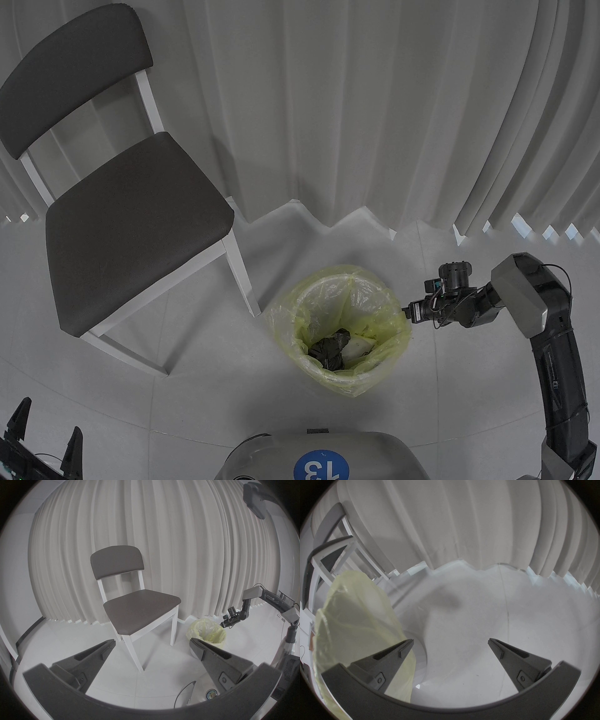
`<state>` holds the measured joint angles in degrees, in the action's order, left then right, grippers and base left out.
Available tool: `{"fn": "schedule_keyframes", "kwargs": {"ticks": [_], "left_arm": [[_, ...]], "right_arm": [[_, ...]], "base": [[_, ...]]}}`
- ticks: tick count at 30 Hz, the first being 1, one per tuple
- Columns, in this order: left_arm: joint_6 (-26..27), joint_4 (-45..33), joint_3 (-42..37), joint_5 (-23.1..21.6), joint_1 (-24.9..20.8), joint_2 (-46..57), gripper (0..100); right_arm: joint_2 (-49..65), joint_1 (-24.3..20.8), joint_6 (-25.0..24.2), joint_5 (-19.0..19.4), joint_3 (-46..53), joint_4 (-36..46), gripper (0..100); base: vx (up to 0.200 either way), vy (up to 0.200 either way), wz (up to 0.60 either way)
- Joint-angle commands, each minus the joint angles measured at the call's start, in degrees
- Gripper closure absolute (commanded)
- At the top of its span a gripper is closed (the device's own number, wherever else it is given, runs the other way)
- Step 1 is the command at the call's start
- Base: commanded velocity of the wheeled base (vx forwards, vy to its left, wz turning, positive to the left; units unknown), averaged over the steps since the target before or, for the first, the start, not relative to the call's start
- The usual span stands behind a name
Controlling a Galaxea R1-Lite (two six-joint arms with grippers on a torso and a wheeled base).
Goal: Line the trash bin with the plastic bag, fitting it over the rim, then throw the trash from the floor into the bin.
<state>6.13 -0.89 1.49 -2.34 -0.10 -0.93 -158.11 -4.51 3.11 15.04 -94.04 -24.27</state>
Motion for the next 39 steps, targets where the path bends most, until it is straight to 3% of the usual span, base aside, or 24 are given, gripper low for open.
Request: {"fn": "schedule_keyframes", "kwargs": {"ticks": [1, 6, 14, 17, 18, 19, 21, 22, 28, 31, 33, 35, 39], "left_arm": [[-0.6, 0.2, 0.0, 0.3, 0.0, 0.9, 0], [0.5, 0.0, 0.0, -0.4, 0.0, 0.9, 0], [2.1, 1.2, -0.3, -6.8, 0.0, 0.9, 0], [-5.3, 8.5, 2.1, -7.7, -0.2, 0.6, 0], [-5.3, 8.5, 2.1, -7.7, -0.2, 0.6, 0], [-11.1, 10.0, 7.7, -9.7, -0.9, -2.8, 0], [-11.6, 9.9, 9.2, -10.1, -1.1, -4.3, 0], [-11.8, 7.0, 18.1, -12.0, -2.1, -15.7, 0], [-11.7, 2.7, 33.2, -14.9, -5.5, -42.8, 0], [-11.8, 2.6, 35.9, -13.8, -10.0, -51.6, 0], [-11.8, 2.5, 36.0, -13.7, -10.5, -52.5, 0], [-12.3, 2.8, 37.3, -10.8, -16.6, -63.8, 0], [-14.9, 4.9, 38.5, -8.8, -20.6, -75.8, 0]], "right_arm": [[12.8, 4.3, -0.1, 1.9, 12.8, -7.0, 0], [21.1, 5.6, -0.2, 1.9, 22.1, -11.8, 0], [33.5, 5.0, -2.6, 1.7, 35.4, -19.4, 0], [39.5, 3.2, -5.6, 1.7, 41.1, -22.7, 0], [39.5, 3.2, -5.6, 1.7, 41.1, -22.7, 0], [42.9, 2.0, -6.3, 1.6, 43.9, -23.5, 0], [43.6, 1.7, -6.3, 1.5, 44.4, -23.5, 0], [48.0, -0.1, -6.4, 1.2, 47.3, -23.5, 0], [56.7, -4.6, -6.4, -1.9, 54.5, -23.7, 0], [60.2, -6.2, -6.4, -3.9, 58.9, -23.7, 0], [60.5, -6.3, -6.4, -4.1, 59.4, -23.7, 0], [63.0, -6.7, -6.4, -6.2, 63.6, -25.4, 0], [63.0, -5.9, -6.5, -6.3, 63.8, -26.9, 0]], "base": [[0.000, 0.000, 0.00], [0.000, 0.000, 0.00], [0.000, 0.000, 0.00], [0.000, 0.000, 0.00], [0.000, 0.000, 0.00], [0.000, 0.000, 0.00], [0.000, 0.000, 0.00], [0.000, 0.000, 0.00], [0.000, 0.000, 0.00], [0.000, 0.000, 0.00], [0.000, 0.000, 0.00], [0.000, 0.000, 0.00], [0.000, 0.000, 0.00]]}}
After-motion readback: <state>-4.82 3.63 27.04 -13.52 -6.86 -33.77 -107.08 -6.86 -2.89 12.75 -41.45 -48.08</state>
